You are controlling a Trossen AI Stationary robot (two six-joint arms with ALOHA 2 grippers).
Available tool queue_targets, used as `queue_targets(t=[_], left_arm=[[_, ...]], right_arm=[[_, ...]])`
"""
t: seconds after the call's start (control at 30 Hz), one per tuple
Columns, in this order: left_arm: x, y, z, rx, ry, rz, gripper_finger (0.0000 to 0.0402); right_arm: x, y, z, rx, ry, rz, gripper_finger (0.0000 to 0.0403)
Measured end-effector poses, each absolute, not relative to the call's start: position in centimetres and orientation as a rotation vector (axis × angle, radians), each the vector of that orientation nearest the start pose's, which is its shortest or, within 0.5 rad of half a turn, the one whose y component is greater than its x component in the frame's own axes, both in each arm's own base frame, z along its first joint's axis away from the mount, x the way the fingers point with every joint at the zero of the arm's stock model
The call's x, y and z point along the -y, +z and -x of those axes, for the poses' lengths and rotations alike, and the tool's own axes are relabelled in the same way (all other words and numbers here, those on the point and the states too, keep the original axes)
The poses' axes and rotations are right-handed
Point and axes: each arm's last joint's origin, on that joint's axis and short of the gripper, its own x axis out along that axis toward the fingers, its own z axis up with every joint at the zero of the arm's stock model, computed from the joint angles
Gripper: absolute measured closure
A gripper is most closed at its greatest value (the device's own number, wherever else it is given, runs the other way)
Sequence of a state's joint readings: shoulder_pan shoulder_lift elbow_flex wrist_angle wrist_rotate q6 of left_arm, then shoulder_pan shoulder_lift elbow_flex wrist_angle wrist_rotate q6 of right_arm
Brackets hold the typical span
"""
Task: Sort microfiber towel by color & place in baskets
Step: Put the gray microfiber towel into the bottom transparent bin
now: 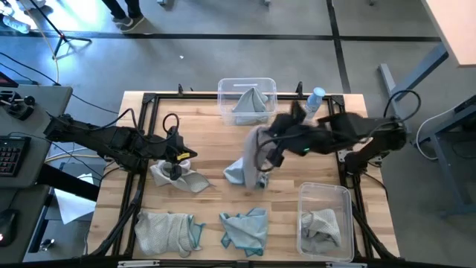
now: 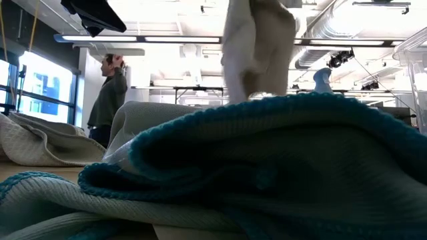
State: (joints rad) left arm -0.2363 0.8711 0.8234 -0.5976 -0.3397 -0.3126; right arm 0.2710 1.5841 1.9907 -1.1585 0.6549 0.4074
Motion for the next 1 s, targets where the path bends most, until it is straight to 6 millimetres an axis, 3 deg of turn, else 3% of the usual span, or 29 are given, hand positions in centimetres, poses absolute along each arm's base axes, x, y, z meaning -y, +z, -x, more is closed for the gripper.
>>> queue_targets(t=[0.17,0.37,0.6,1.0], left_arm=[[3.1,29.7,-17.1,-0.595,0.195,0.119,0.0401],[3.2,29.8,-17.2,-0.575,0.191,0.126,0.0401],[3.2,29.8,-17.2,-0.573,0.194,0.135,0.0401],[3.2,29.8,-17.2,-0.566,0.214,0.203,0.0401]], right_arm=[[-7.0,49.7,-26.6,-0.425,-0.523,-0.022,0.0402],[-8.4,52.6,-23.9,-0.317,-0.503,-0.034,0.0402],[-9.9,54.0,-20.4,-0.292,-0.454,-0.090,0.0403],[-11.0,55.7,-12.0,-0.166,-0.292,-0.179,0.0403]])
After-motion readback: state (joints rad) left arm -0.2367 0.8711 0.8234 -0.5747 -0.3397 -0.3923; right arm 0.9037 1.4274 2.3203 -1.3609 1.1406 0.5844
